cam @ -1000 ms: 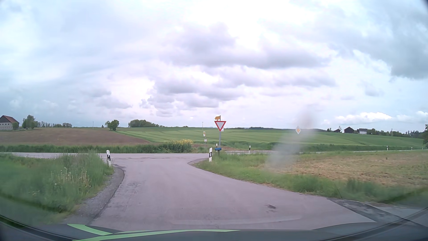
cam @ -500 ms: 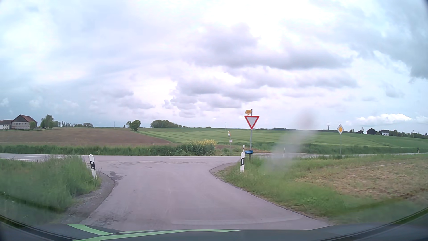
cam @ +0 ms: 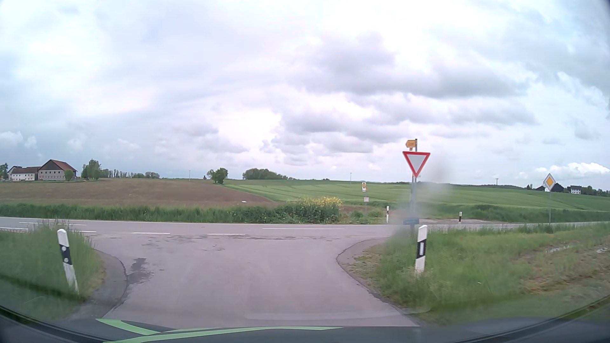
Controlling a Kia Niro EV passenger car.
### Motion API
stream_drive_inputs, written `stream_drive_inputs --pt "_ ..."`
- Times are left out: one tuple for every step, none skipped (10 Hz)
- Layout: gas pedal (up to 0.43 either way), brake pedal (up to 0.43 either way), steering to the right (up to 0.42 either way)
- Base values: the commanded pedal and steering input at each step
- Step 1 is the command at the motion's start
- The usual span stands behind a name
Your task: Follow the waypoints while adhering to traffic rules and regulations
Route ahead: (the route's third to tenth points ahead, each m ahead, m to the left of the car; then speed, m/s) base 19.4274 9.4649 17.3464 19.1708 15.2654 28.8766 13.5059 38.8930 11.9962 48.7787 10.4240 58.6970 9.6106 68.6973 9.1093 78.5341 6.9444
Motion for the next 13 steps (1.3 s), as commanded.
stream_drive_inputs --pt "0.000 0.287 -0.092" --pt "0.000 0.293 -0.092" --pt "0.000 0.293 -0.093" --pt "0.000 0.293 -0.093" --pt "0.000 0.293 -0.094" --pt "0.000 0.293 -0.095" --pt "0.000 0.293 -0.099" --pt "0.000 0.293 -0.100" --pt "0.000 0.293 -0.100" --pt "0.000 0.293 -0.106" --pt "0.000 0.287 -0.117" --pt "0.000 0.287 -0.133" --pt "0.000 0.274 -0.158"
